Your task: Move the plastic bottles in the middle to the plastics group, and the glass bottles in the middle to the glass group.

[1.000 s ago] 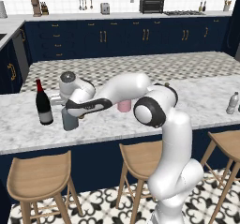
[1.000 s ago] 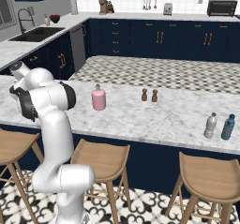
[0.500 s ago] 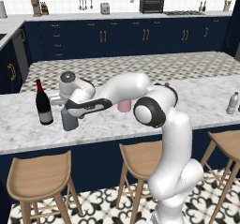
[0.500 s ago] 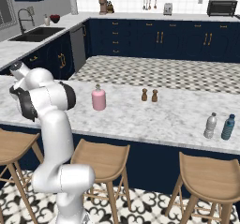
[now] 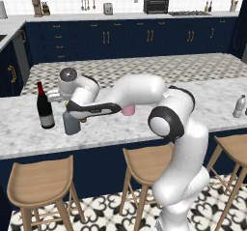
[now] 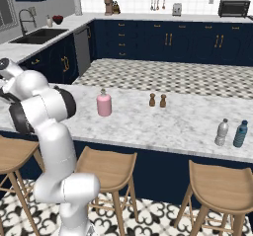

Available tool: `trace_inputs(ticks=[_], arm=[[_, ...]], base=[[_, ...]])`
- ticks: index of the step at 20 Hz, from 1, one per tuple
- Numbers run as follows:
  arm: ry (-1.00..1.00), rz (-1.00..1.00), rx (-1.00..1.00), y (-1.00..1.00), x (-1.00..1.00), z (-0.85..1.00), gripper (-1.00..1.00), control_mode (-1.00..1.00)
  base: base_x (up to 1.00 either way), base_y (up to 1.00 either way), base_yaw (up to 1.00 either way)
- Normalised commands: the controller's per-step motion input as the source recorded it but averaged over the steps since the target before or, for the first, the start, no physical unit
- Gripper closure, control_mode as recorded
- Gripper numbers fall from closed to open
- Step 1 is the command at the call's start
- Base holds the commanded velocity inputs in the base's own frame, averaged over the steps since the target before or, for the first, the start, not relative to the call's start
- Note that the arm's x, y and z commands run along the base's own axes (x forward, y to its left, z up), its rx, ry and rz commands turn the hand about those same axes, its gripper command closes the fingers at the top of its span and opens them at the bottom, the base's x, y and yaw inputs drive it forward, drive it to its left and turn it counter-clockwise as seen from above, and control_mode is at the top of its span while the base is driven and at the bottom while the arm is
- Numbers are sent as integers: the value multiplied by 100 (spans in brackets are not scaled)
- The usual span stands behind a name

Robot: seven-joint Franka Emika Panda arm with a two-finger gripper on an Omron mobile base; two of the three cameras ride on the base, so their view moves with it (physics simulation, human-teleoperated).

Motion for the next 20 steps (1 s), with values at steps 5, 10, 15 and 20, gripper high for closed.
trace_inputs(ticks=[5,10,15,20], arm=[[-1,1,7,-44,-59,45,-100,-100],[1,2,2,-79,-20,36,-100,-100],[4,0,0,-99,0,17,-100,-100],[10,0,0,-100,0,0,-100,-100]], base=[[0,0,0],[0,0,0],[0,0,0],[0,0,0]])
